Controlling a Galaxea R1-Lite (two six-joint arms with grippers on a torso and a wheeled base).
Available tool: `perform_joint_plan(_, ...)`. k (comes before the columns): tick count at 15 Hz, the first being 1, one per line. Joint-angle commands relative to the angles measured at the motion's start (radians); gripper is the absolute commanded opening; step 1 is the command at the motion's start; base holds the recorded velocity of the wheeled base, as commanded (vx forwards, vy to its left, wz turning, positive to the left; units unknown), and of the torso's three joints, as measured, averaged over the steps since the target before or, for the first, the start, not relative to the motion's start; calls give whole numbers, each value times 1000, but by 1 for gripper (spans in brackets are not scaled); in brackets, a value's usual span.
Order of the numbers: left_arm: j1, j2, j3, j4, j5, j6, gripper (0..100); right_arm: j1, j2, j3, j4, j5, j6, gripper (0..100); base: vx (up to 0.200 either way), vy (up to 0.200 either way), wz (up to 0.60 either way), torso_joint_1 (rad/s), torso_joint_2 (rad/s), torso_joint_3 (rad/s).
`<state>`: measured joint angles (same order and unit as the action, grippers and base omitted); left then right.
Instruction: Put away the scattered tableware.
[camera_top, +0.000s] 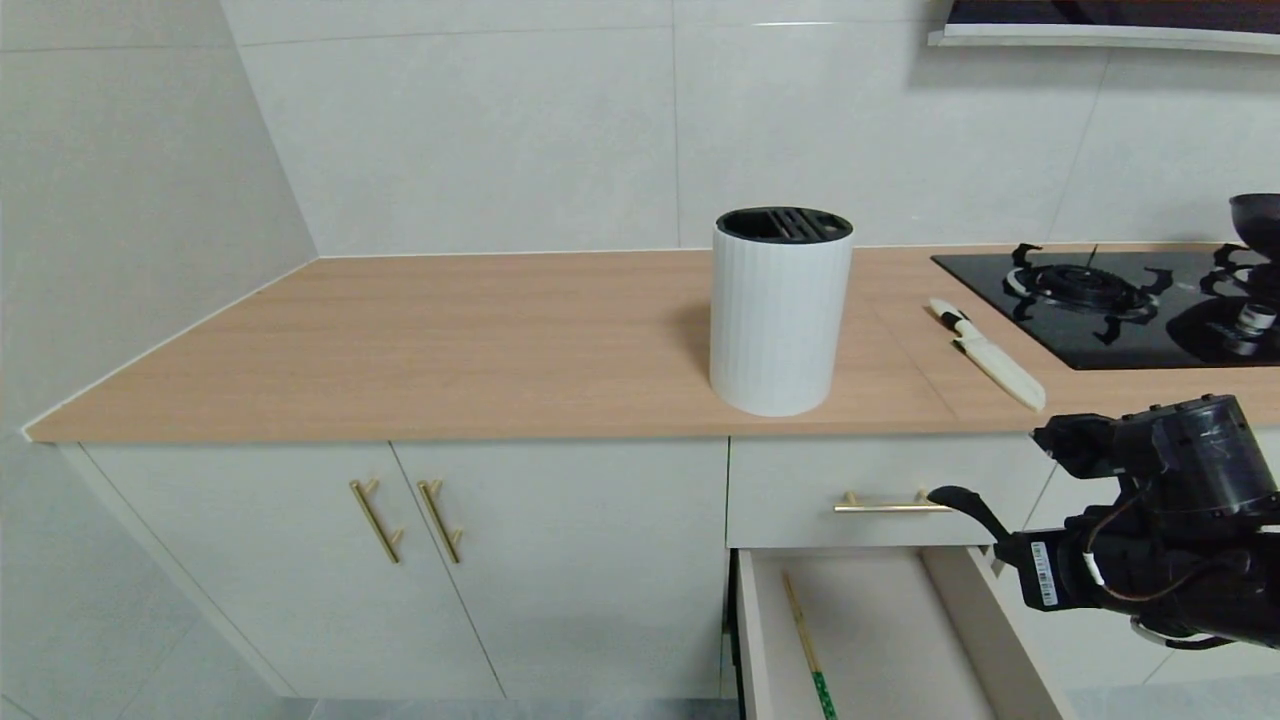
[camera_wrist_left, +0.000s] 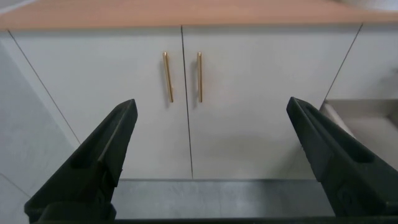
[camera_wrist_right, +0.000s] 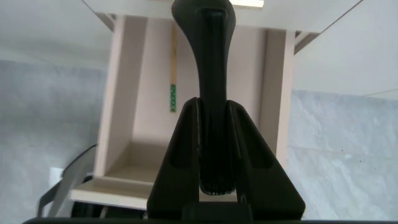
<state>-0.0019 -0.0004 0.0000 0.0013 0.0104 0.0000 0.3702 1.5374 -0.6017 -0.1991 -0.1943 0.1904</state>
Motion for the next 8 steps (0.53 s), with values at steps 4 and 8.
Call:
perform_joint_plan(4, 0, 0, 0, -1, 0, 0, 100, -1, 39, 0, 0, -1, 1, 0, 0, 0, 0, -200, 476, 283)
perform_joint_plan(8, 0, 0, 0, -1, 0, 0, 100, -1, 46, 2, 0, -1, 1, 0, 0, 0, 0, -179, 472, 295)
